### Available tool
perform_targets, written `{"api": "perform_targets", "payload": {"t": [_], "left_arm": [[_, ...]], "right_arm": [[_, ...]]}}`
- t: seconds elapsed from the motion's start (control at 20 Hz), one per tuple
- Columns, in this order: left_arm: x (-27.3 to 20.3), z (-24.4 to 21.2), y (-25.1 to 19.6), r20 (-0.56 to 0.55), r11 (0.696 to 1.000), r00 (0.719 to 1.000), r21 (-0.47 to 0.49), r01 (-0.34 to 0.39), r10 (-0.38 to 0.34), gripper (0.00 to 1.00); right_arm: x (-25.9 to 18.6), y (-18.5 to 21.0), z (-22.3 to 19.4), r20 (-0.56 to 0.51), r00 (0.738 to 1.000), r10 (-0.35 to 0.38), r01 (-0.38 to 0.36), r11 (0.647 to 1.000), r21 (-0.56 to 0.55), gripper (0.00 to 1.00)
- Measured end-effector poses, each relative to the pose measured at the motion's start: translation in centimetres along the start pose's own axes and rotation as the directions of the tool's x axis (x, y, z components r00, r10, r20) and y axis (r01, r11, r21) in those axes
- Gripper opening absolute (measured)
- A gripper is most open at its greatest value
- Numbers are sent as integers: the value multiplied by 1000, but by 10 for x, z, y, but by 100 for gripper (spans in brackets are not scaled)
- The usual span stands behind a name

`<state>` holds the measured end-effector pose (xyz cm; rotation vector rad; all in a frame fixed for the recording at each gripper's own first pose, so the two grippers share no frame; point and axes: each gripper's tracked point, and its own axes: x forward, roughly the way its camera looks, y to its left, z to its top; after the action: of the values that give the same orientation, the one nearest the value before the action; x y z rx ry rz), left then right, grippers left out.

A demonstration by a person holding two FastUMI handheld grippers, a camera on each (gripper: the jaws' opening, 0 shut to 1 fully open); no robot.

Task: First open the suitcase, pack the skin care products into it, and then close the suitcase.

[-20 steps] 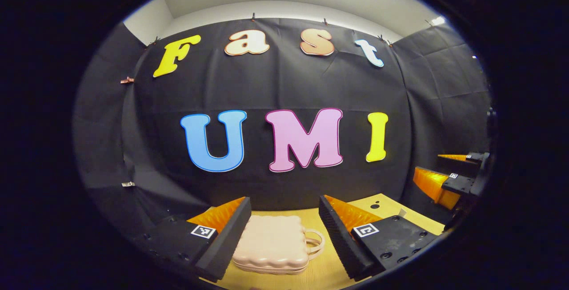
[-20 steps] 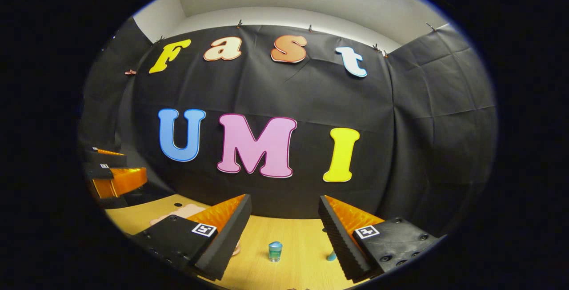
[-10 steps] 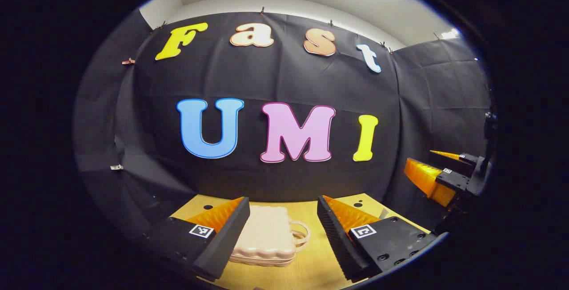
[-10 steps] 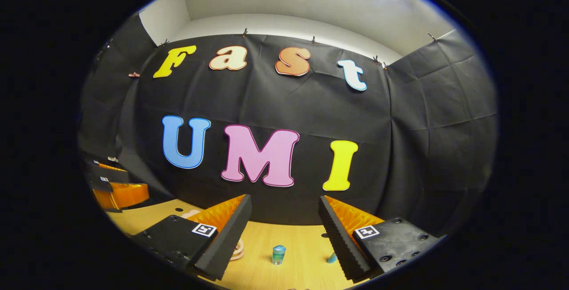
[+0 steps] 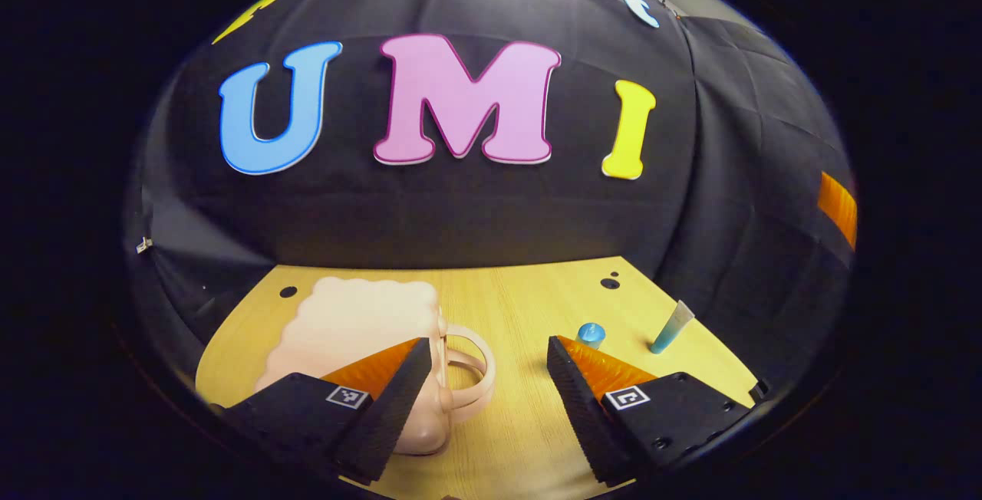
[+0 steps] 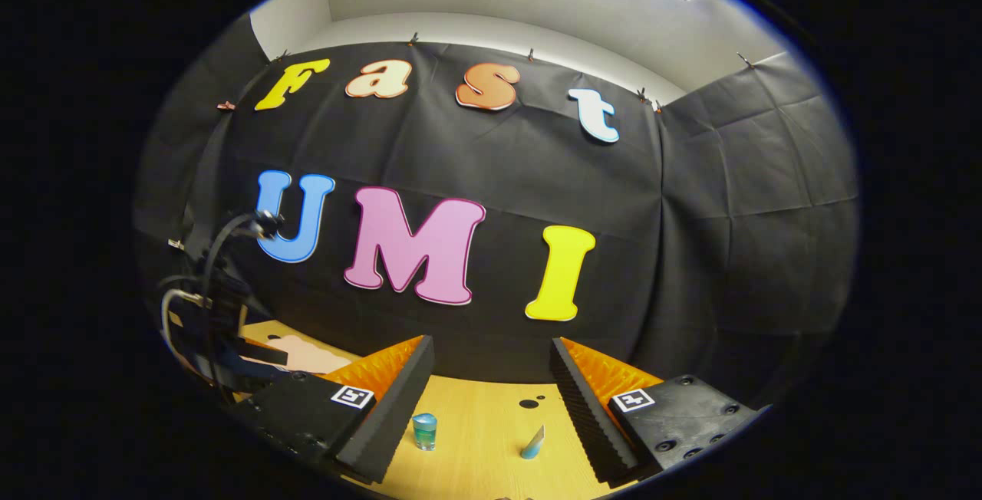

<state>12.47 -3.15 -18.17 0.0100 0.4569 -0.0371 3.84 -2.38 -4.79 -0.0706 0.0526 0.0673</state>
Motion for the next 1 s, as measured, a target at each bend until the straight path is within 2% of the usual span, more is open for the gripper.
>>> {"api": "perform_targets", "payload": {"t": [0.25, 0.4, 0.65, 0.7, 0.75, 0.8, 0.85, 0.9, 1.0], "left_arm": [[91, -34, -10, -159, 1000, 987, -6, -14, 13, 92], [119, -53, -12, -234, 999, 972, -19, -32, 27, 83], [145, -96, -3, -372, 994, 925, -35, -100, 80, 71], [147, -104, 3, -397, 992, 912, -24, -126, 107, 54], [151, -108, 10, -413, 989, 901, -8, -149, 132, 47], [154, -114, 11, -434, 988, 892, -16, -151, 130, 23], [155, -116, 11, -449, 990, 885, -12, -143, 122, 25], [154, -116, 12, -456, 991, 883, -8, -134, 116, 18], [154, -109, 8, -445, 993, 891, -22, -114, 92, 12]], "right_arm": [[35, -7, -43, -72, 996, 43, -40, 998, 45, 96], [48, -5, -65, -115, 991, 71, -65, 996, 58, 96], [58, -10, -94, -171, 981, 86, -72, 994, 88, 96], [60, -12, -100, -191, 978, 86, -68, 993, 99, 96], [60, -13, -104, -203, 975, 93, -71, 991, 114, 96], [60, -14, -107, -212, 973, 96, -71, 990, 121, 96], [61, -16, -107, -214, 972, 95, -70, 990, 119, 96], [61, -18, -108, -214, 972, 95, -71, 990, 119, 96], [60, -18, -107, -210, 972, 104, -79, 989, 125, 96]]}}
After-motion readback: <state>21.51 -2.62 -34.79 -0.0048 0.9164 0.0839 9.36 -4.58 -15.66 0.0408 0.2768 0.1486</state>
